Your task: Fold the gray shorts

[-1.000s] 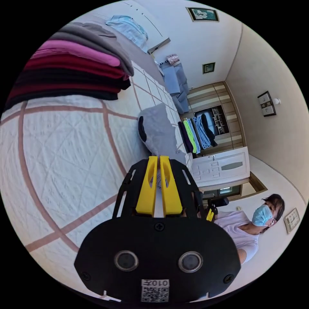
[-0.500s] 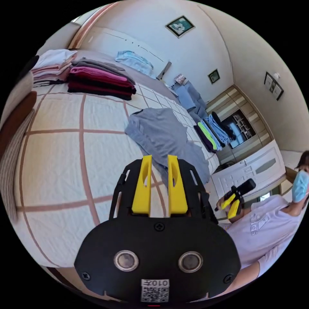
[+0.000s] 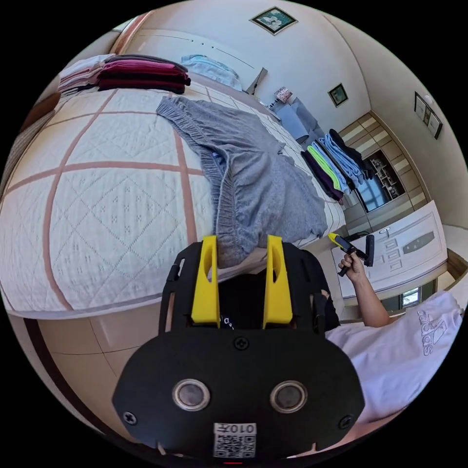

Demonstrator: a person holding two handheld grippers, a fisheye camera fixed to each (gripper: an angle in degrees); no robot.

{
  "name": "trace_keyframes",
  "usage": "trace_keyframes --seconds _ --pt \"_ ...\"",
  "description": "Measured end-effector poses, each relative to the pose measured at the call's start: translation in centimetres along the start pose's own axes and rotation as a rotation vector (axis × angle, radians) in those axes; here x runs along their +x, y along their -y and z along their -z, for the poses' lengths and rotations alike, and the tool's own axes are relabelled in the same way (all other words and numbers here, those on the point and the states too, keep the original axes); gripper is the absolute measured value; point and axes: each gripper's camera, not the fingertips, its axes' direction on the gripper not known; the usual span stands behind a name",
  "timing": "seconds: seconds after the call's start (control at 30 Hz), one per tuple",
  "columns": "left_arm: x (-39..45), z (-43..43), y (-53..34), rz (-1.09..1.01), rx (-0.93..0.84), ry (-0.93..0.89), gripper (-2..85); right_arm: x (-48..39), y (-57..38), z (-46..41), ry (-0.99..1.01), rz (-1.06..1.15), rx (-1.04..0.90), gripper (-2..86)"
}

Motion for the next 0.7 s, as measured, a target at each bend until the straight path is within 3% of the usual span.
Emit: trace_keyframes --seconds 0.2,0.27,0.43,0.7 --pt "2.0 0.0 -0.4 -0.029 -0.074 0.105 12.6 -0.3 2.3 -3.2 0.074 -0.041 -0.052 13.6" --pt "2.2 0.5 -1.0 -0.020 -0.081 0.125 11.6 -0.7 2.9 -3.7 0.054 -0.080 -0.079 8.7" --pt "2.0 1.5 -2.7 0.000 -0.109 0.159 3.3 -1.2 4.2 -1.4 0.112 -0.026 -0.132 3.6" --pt "-0.3 8.3 -5.0 0.015 0.037 -0.026 0.2 -1.7 9.3 7.2 0.161 0.221 -0.143 3.4"
